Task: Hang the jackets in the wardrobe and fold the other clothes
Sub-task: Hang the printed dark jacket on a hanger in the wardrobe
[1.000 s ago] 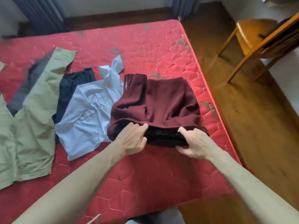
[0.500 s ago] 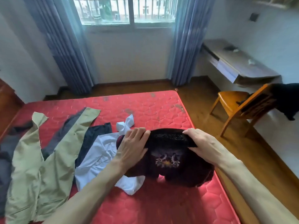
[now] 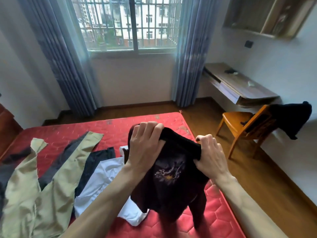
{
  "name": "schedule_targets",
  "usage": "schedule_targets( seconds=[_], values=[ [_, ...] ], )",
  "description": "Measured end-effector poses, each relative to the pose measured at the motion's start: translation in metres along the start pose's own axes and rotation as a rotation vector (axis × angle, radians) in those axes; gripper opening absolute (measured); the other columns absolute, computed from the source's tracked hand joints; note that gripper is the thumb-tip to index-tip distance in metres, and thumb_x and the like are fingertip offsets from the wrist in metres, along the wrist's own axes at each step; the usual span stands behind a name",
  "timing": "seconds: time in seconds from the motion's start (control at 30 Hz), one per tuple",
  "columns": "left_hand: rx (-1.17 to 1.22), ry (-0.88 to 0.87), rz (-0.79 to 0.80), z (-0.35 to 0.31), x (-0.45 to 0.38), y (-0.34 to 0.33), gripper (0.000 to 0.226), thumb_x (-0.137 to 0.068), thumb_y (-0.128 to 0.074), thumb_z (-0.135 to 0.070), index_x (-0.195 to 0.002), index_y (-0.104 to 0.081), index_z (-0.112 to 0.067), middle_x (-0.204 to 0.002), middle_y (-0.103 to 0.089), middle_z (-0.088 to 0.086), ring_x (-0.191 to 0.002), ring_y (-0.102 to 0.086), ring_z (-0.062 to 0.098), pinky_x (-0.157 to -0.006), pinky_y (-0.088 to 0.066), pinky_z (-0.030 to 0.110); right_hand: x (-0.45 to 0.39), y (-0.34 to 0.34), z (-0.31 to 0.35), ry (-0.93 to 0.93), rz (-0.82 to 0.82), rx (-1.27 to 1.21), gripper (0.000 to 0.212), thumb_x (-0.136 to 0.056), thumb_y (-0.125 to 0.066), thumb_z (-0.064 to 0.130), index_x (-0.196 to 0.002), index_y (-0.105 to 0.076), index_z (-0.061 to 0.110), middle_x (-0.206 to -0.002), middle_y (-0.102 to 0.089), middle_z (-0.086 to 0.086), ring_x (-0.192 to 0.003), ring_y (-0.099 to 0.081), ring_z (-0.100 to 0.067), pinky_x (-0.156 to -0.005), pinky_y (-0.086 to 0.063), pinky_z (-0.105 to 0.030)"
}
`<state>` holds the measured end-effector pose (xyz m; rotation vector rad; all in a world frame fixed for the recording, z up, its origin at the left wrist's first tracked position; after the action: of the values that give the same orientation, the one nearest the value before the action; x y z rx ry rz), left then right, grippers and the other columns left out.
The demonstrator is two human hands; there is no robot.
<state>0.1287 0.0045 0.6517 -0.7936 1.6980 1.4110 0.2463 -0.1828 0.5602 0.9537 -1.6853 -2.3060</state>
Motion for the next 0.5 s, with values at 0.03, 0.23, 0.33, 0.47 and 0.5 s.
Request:
schedule_targets(
  seconds=[0.03, 0.23, 0.33, 0.47, 0.5],
  values=[
    [-0.011, -0.012, -0.003, -0.002, -0.006, 0.001, 0.023, -0.088, -0.061, -0.013, -0.110, -0.056, -0.011, -0.104, -0.057, 0.005, -0.091, -0.051, 0.027, -0.079, -0.045, 0.039, 0.000, -0.003, -0.004, -0.053, 0.033, 0.001, 0.062, -0.072, -0.085, 0.020, -0.123, -0.051, 0.009, -0.107, -0.056, -0.012, -0.089, -0.062, -0.033, -0.072, -0.054, -0.046],
    [-0.094, 0.069, 0.149, 0.030, -0.022, 0.001, 0.022, -0.076, -0.074, -0.004, -0.096, -0.066, -0.008, -0.091, -0.061, 0.005, -0.078, -0.060, 0.028, -0.062, -0.051, 0.041, -0.018, 0.011, -0.019, -0.119, 0.226, -0.073, 0.023, -0.091, -0.062, 0.040, -0.108, -0.052, 0.028, -0.100, -0.068, 0.006, -0.090, -0.074, -0.031, -0.064, -0.043, -0.035],
    [-0.115, 0.117, 0.216, 0.050, -0.027, 0.004, 0.025, -0.075, -0.077, -0.004, -0.096, -0.065, -0.009, -0.089, -0.062, 0.003, -0.074, -0.062, 0.026, -0.054, -0.051, 0.041, -0.032, 0.042, -0.013, -0.094, 0.129, -0.048, 0.015, -0.093, -0.066, 0.038, -0.104, -0.061, 0.029, -0.093, -0.076, 0.001, -0.090, -0.074, -0.033, -0.065, -0.044, -0.036],
    [-0.157, 0.174, 0.274, 0.065, -0.036, 0.007, 0.024, -0.081, -0.075, -0.008, -0.102, -0.065, -0.009, -0.091, -0.070, 0.003, -0.076, -0.067, 0.030, -0.054, -0.050, 0.041, -0.039, 0.067, -0.002, -0.156, -0.025, -0.050, 0.018, -0.099, -0.061, 0.034, -0.114, -0.063, 0.025, -0.092, -0.076, -0.008, -0.089, -0.073, -0.041, -0.070, -0.055, -0.044],
    [-0.154, 0.192, 0.289, 0.067, -0.036, 0.007, 0.020, -0.084, -0.073, -0.009, -0.102, -0.065, -0.009, -0.091, -0.071, 0.004, -0.075, -0.067, 0.032, -0.053, -0.049, 0.041, -0.040, 0.064, -0.003, -0.194, -0.003, -0.105, 0.020, -0.100, -0.060, 0.032, -0.117, -0.063, 0.023, -0.094, -0.077, -0.010, -0.091, -0.072, -0.041, -0.073, -0.055, -0.044]
  ],
)
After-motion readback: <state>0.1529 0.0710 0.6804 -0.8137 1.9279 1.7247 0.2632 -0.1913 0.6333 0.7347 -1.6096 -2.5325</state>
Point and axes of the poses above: each hand's wrist, its own x-axis away from the middle knuckle, its own y-axis out of the back of the hand, z = x × y, the point moved 10 cm from there along -x, towards the middle knuckle
